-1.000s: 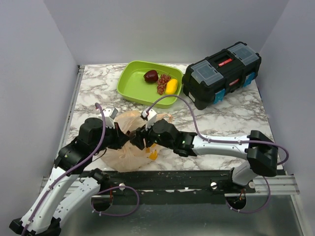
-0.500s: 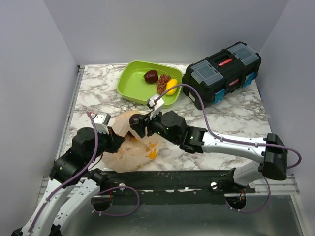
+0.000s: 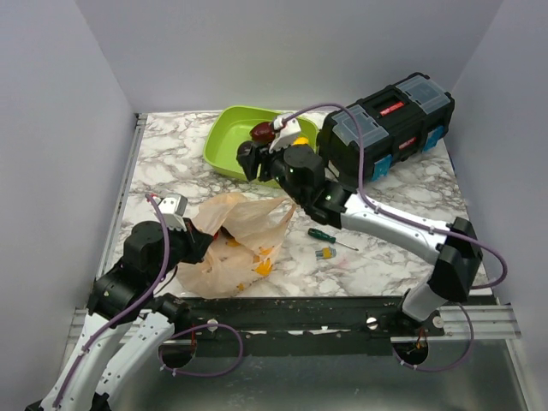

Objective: Take the fake fruits out of the plastic bag

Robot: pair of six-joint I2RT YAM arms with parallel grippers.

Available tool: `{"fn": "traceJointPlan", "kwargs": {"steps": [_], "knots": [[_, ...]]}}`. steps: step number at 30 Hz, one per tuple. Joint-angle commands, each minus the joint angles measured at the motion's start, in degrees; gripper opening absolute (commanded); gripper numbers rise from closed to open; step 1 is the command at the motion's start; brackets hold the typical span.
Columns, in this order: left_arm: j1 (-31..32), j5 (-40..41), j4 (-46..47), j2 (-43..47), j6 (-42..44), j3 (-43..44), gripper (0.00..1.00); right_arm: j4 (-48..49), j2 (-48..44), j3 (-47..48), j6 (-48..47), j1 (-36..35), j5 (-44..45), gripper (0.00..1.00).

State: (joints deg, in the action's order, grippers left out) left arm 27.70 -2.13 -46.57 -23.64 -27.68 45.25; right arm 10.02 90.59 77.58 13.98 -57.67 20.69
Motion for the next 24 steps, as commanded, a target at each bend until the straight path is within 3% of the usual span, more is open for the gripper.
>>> {"fn": "traceJointPlan", "kwargs": {"steps": [1,6,9,18,24], "knots": [[-0.42,0.73,0.87,0.52,-0.08,-0.69,0.0,-1.95,5.99,4.27,3.4,7.21,-0.11,0.04],[-0.38,0.29,1.04,0.84,0.09,-0.78,0.0,-4.97,13.99,11.6,7.75,16.31,-8.67,0.04],[-0.41,0.33,1.04,0.79,0.08,-0.75,0.0,-11.74,21.32,20.38,7.06,18.94,-7.5,0.04],[-0.72,0.08,1.04,0.35,0.17,-0.77,0.0,-24.04,41.57,44.2,4.23,21.55,-5.34,0.04],[-0.85,-0.33,1.39,1.83,0.34,-0.94,0.0,-27.34,49.85,52.38,4.18,21.56,-6.49,0.06]]}}
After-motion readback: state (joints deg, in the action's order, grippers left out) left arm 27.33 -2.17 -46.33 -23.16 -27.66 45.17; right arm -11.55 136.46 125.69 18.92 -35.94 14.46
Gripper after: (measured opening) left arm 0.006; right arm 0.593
